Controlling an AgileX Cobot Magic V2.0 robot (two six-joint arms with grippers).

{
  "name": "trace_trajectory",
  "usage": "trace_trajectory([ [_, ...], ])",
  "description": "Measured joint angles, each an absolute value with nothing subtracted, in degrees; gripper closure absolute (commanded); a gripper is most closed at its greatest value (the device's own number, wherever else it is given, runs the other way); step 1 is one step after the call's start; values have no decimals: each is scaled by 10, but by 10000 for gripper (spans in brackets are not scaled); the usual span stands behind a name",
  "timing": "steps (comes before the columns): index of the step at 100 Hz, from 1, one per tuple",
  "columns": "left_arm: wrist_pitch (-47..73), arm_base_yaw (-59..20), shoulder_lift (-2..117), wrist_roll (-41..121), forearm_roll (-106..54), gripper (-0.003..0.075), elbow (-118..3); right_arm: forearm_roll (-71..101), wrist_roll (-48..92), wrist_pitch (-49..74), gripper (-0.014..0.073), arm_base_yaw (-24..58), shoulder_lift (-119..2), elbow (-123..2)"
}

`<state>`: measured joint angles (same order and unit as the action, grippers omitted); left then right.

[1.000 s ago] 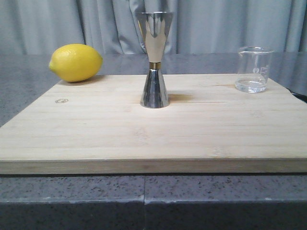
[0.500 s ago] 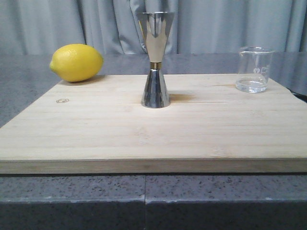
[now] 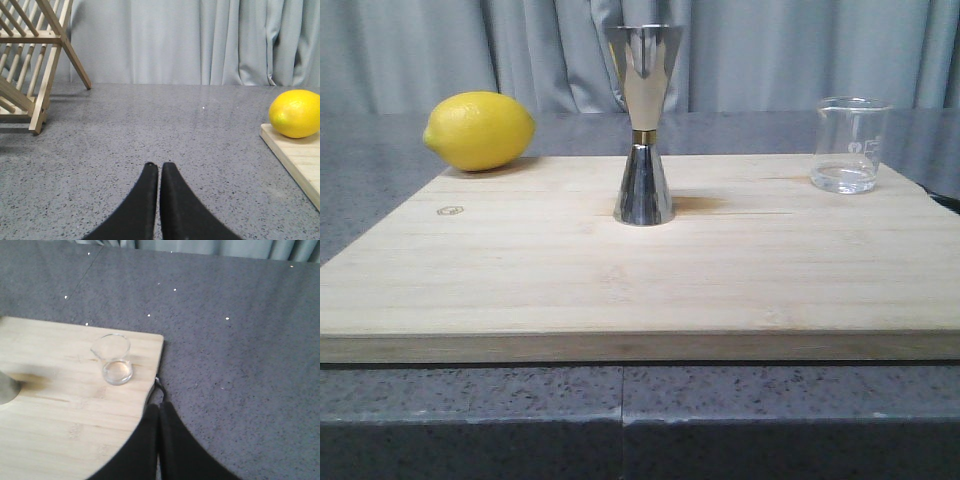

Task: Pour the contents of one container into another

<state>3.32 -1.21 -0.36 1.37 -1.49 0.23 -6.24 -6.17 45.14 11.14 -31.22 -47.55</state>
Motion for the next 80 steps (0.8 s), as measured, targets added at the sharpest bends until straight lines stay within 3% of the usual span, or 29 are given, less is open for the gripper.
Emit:
trace_trajectory([
  [39, 32, -12, -4, 14, -15, 739, 2, -23, -62, 194, 666, -26, -87, -186],
  [62, 32, -12, -4, 14, -15, 738, 2, -22, -62, 85, 666, -36, 1, -30],
  [80, 32, -12, -4, 14, -15, 739, 2, -21, -62, 33, 666, -36, 5, 8],
])
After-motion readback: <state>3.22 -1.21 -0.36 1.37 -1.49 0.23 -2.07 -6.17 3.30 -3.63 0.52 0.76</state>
